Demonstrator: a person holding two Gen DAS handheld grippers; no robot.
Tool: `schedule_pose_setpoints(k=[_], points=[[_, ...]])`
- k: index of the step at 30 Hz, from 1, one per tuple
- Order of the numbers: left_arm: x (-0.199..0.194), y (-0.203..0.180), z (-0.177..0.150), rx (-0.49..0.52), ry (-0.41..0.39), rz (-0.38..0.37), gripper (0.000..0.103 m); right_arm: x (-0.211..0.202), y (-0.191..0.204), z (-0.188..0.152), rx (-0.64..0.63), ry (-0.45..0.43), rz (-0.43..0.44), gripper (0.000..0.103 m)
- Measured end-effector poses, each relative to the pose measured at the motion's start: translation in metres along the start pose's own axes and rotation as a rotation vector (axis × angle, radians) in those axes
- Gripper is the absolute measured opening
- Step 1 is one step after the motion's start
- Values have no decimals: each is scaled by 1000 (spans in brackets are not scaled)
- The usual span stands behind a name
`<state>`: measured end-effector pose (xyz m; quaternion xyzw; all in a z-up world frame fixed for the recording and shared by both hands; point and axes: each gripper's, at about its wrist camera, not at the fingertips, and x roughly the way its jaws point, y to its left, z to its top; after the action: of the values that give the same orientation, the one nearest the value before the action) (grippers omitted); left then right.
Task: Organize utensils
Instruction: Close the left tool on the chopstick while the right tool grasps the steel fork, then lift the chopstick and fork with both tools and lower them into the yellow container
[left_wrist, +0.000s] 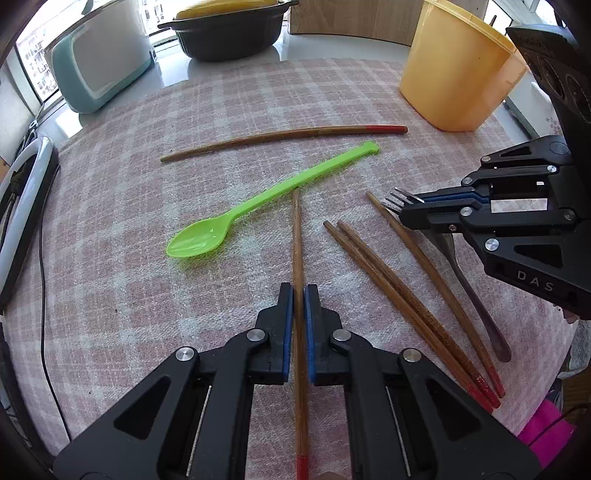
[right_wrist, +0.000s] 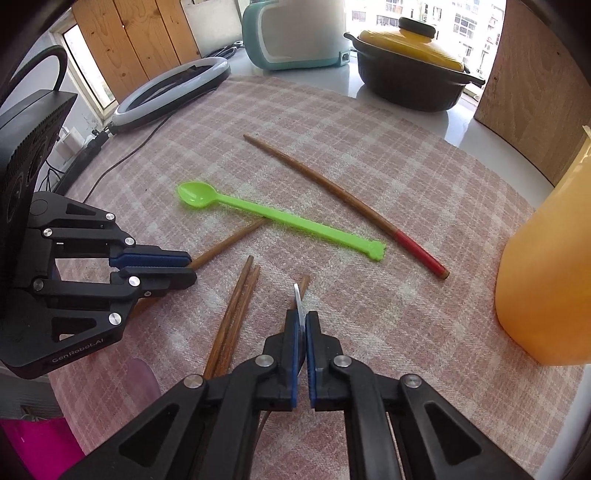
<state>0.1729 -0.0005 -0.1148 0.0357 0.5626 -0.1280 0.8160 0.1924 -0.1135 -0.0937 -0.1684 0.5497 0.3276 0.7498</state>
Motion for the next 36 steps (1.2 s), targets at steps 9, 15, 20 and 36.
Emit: schedule_pose_setpoints(k=[9, 15, 20, 36], points=[[-24, 3, -9, -106, -54, -146, 4, -33, -19, -14, 73, -65, 2, 0], [-46, -2, 2, -116, -135, -162, 4, -59, -33, -20, 137, -135, -3, 0], [-64, -11, 15, -92, -196, -163, 4, -86, -39, -24, 161, -206, -15, 0], [-105, -28, 51, -42, -339, -181, 4, -160, -48, -24, 188, -386, -122, 0]])
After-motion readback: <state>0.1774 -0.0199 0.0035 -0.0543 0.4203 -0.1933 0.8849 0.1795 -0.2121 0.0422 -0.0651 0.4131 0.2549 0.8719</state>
